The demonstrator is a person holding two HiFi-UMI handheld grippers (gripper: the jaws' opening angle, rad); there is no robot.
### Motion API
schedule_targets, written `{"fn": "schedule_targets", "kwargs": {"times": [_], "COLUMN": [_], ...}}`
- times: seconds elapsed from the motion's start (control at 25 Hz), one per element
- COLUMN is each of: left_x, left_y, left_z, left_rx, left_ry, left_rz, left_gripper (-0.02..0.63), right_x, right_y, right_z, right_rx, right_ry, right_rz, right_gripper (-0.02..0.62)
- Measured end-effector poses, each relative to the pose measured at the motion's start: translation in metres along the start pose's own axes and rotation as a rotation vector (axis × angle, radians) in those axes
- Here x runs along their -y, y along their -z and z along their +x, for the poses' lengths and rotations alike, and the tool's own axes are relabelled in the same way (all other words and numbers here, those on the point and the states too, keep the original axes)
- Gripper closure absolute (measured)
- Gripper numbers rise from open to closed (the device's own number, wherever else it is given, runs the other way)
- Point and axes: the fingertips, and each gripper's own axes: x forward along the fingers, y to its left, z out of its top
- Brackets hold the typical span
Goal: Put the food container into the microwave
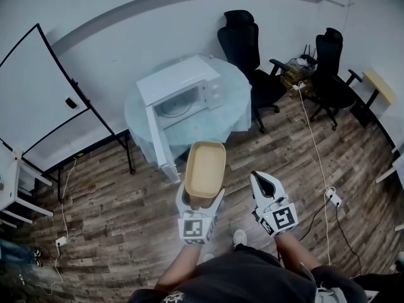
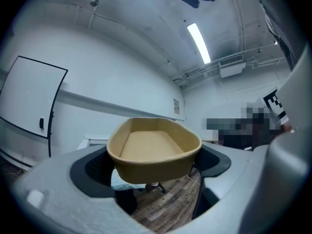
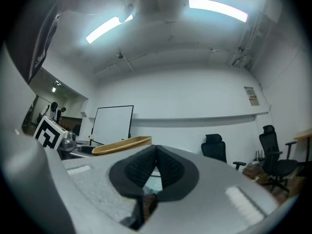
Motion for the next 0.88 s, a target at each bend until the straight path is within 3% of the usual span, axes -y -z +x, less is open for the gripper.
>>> {"fn": "schedule_targets", "kwargs": {"times": [0.44,0.88], "left_x": [0.018,0.017], "left_y": [-0.003,0.005], "left_z": [0.074,0.107], "left_rx": [-0.01,-0.049], "left_ry": [-0.076,-0.173], "left_rz": [0.016,0.019], "left_gripper": [0.097,0.097], "right_x": [0.08,0.116], "right_y": [0.013,0.025], "right_z": [0.032,0.06], "right_rx": [-0.005,-0.007], "right_ry": [-0.091,-0.151], "right_rz": [0.013,0.053], "right_gripper": [0.594,0.594]}}
